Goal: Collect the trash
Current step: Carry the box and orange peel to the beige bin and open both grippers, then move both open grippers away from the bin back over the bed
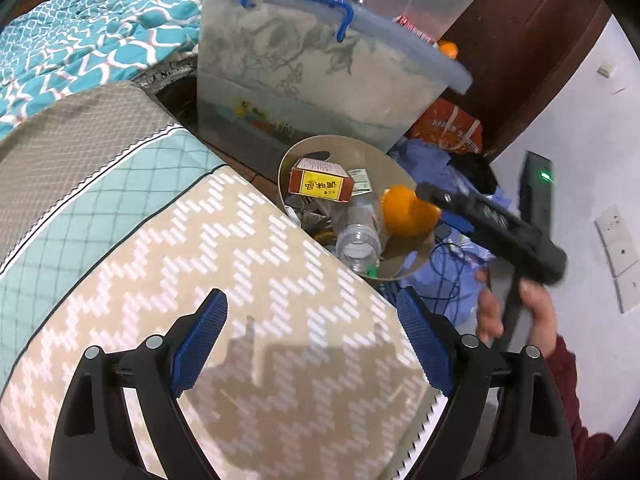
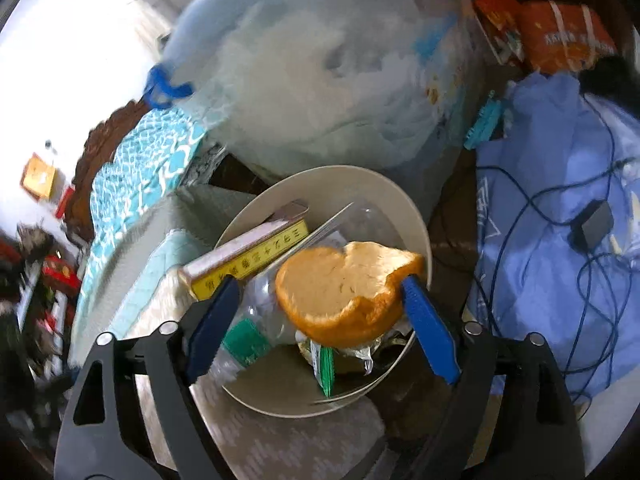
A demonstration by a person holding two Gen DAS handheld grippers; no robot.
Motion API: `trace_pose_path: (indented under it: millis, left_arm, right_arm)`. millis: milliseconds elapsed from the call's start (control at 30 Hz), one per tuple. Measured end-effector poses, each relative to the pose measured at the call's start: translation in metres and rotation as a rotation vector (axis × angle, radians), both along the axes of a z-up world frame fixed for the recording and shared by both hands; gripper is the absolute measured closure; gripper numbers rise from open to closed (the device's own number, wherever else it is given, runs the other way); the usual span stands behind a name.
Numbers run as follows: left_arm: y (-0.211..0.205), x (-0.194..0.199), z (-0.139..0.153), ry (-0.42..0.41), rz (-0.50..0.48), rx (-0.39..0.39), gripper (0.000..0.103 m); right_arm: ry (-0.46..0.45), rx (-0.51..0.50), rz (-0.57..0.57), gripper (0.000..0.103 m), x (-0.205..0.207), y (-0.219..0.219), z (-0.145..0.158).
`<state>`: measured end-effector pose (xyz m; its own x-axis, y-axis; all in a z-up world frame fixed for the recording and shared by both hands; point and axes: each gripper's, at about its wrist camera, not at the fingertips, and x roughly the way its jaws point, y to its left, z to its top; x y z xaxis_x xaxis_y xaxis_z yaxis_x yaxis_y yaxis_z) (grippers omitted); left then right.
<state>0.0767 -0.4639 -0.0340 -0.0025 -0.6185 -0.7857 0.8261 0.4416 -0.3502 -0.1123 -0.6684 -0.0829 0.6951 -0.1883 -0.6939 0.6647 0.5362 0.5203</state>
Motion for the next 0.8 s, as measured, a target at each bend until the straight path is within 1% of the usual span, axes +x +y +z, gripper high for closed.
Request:
trace_pose_path:
  millis: [33, 100, 133, 167, 233, 300, 333, 400, 467, 500, 533, 633, 667, 733, 800]
  left_arm:
    - [0.009, -0.001, 0.005, -0.009, 0.005, -0.015, 0.020]
    - [0.023, -0.002, 0.009, -0.023, 0.015, -0.029, 0.020]
    - [0.030, -0.001, 0.010, -0.021, 0.022, -0.033, 0.020]
    - [0.033, 0.000, 0.010, -0.017, 0.026, -0.033, 0.020]
    - [0.043, 0.000, 0.007, -0.001, 0.035, -0.027, 0.020]
    - [0.050, 0.000, 0.005, 0.003, 0.035, -0.021, 0.020]
    - [0.052, -0.001, 0.004, 0.001, 0.035, -0.019, 0.020]
    - [0.059, -0.004, 0.003, -0.007, 0.036, -0.012, 0.020]
    - [0.068, -0.008, 0.007, -0.021, 0.039, -0.019, 0.020]
    - [0.072, -0.009, 0.009, -0.031, 0.041, -0.024, 0.020]
    - [0.078, -0.011, 0.011, -0.049, 0.046, -0.027, 0.020]
    - [0.090, -0.018, 0.017, -0.114, 0.066, -0.016, 0.020]
    - [0.094, -0.021, 0.018, -0.134, 0.070, -0.009, 0.019]
    - [0.102, -0.026, 0.019, -0.168, 0.075, 0.000, 0.016]
    - [0.110, -0.031, 0.021, -0.193, 0.077, 0.002, 0.015]
  right_arm:
    - [-0.017, -0.014, -0.042, 0.022, -0.007, 0.001, 0.004]
    - [-0.037, -0.023, -0.067, 0.023, -0.013, 0.005, 0.007]
    - [-0.035, -0.023, -0.067, 0.026, -0.013, 0.008, 0.006]
    - [-0.023, -0.023, -0.060, 0.030, -0.011, 0.012, 0.004]
    - [-0.005, -0.025, -0.039, 0.047, -0.006, 0.020, 0.000]
    - [0.034, -0.044, -0.009, 0.053, 0.002, 0.027, -0.004]
    - [0.078, -0.048, 0.019, 0.054, 0.010, 0.031, -0.009]
    - [0.112, -0.010, 0.050, 0.054, 0.017, 0.032, -0.017]
    - [0.078, -0.016, 0.022, 0.052, 0.011, 0.038, -0.010]
    - [0.043, -0.047, 0.002, 0.052, 0.005, 0.044, 0.000]
    - [0.015, -0.079, -0.014, 0.045, -0.001, 0.052, 0.012]
    - [-0.058, -0.135, -0.039, 0.034, -0.018, 0.078, 0.036]
    - [-0.082, -0.146, -0.044, 0.032, -0.024, 0.090, 0.043]
    - [-0.112, -0.169, -0.053, 0.025, -0.034, 0.121, 0.052]
    - [-0.122, -0.174, -0.049, 0.022, -0.038, 0.144, 0.055]
